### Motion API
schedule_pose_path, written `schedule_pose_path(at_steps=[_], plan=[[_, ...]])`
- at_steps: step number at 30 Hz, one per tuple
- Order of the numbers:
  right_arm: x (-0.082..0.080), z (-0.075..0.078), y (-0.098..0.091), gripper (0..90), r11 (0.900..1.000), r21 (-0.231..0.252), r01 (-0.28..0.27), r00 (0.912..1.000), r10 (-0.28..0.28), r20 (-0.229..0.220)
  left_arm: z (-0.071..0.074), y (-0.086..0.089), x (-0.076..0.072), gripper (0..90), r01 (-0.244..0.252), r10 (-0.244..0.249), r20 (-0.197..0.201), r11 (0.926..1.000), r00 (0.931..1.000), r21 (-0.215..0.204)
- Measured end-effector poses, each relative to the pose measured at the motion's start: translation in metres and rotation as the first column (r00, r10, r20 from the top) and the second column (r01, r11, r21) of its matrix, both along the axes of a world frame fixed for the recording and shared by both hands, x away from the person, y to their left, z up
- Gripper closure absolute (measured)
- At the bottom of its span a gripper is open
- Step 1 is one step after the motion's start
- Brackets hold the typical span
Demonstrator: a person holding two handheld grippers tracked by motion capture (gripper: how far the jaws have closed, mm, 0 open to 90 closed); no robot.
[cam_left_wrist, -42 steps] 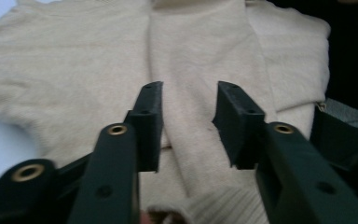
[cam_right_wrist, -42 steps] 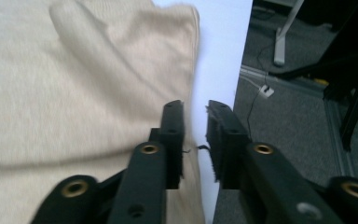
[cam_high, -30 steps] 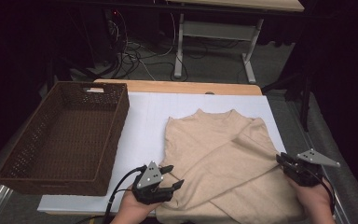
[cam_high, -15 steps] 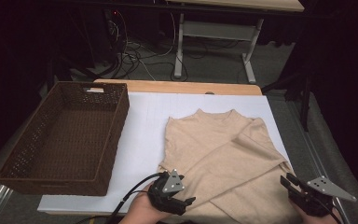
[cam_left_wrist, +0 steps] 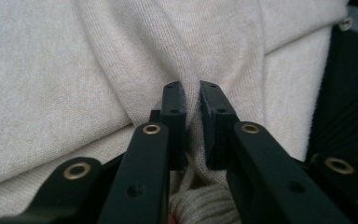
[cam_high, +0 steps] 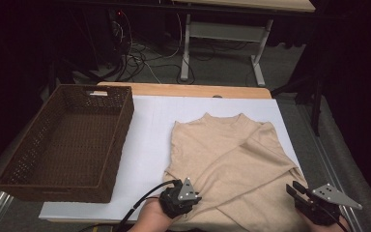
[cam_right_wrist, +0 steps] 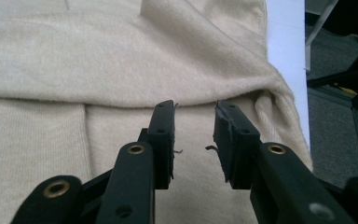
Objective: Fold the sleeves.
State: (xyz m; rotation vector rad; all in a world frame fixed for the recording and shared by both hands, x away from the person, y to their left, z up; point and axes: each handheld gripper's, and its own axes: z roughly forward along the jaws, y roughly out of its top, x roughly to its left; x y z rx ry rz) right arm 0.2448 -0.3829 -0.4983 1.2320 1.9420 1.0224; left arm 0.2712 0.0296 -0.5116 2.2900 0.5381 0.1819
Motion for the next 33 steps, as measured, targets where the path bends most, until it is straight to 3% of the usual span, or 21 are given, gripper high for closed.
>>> schedule_pose_path(at_steps=[6, 10, 18, 21, 23, 27, 29, 30, 31, 33], plan=[[0.0, 0.003, 0.003, 69.7, 0.9996, 0.021, -0.016, 0.9997, 0.016, 0.016, 0.008, 0.007, -0.019, 79.0, -0.015, 0.011, -0.042, 0.9949, 0.9991, -0.1], [0.002, 0.002, 0.006, 69.7, 0.9989, 0.018, -0.043, 0.9989, 0.043, 0.019, 0.006, 0.007, -0.03, 78.7, -0.02, 0.008, -0.086, 0.9896, 0.9963, -0.142], [-0.002, 0.002, 0.012, 69.7, 0.9971, 0.018, -0.074, 0.997, 0.074, 0.024, -0.004, 0.011, -0.044, 74.5, -0.068, 0.047, -0.151, 0.9878, 0.9874, -0.14], [-0.004, 0.005, 0.014, 69.7, 0.9969, 0.015, -0.077, 0.9965, 0.077, 0.033, -0.003, 0.017, -0.044, 70.4, -0.077, 0.059, -0.135, 0.9881, 0.9891, -0.133], [-0.002, 0.005, 0.016, 69.1, 0.9971, 0.015, -0.074, 0.9969, 0.074, 0.029, 0.0, 0.024, -0.04, 62.5, -0.113, 0.095, -0.125, 0.9829, 0.9875, -0.145], [0.001, 0.002, 0.018, 68.7, 0.9972, 0.014, -0.074, 0.9971, 0.073, 0.019, 0.009, 0.04, -0.032, 61.3, -0.158, 0.148, -0.082, 0.9778, 0.9857, -0.138], [0.001, 0.002, 0.019, 68.5, 0.9969, 0.01, -0.079, 0.9967, 0.079, 0.018, 0.009, 0.048, -0.028, 60.9, -0.21, 0.207, -0.038, 0.9729, 0.9776, -0.098], [0.001, 0.001, 0.019, 68.5, 0.9968, 0.003, -0.08, 0.9966, 0.08, 0.017, 0.008, 0.052, -0.025, 57.9, -0.239, 0.237, -0.035, 0.9673, 0.9709, -0.084], [0.0, 0.001, 0.019, 68.4, 0.9968, 0.001, -0.08, 0.9967, 0.08, 0.014, 0.007, 0.056, -0.021, 55.5, -0.264, 0.261, -0.043, 0.9608, 0.9643, -0.085], [-0.001, 0.0, 0.018, 68.4, 0.9968, -0.001, -0.08, 0.9967, 0.08, 0.012, 0.008, 0.061, -0.017, 55.5, -0.263, 0.258, -0.059, 0.9573, 0.9645, -0.12]])
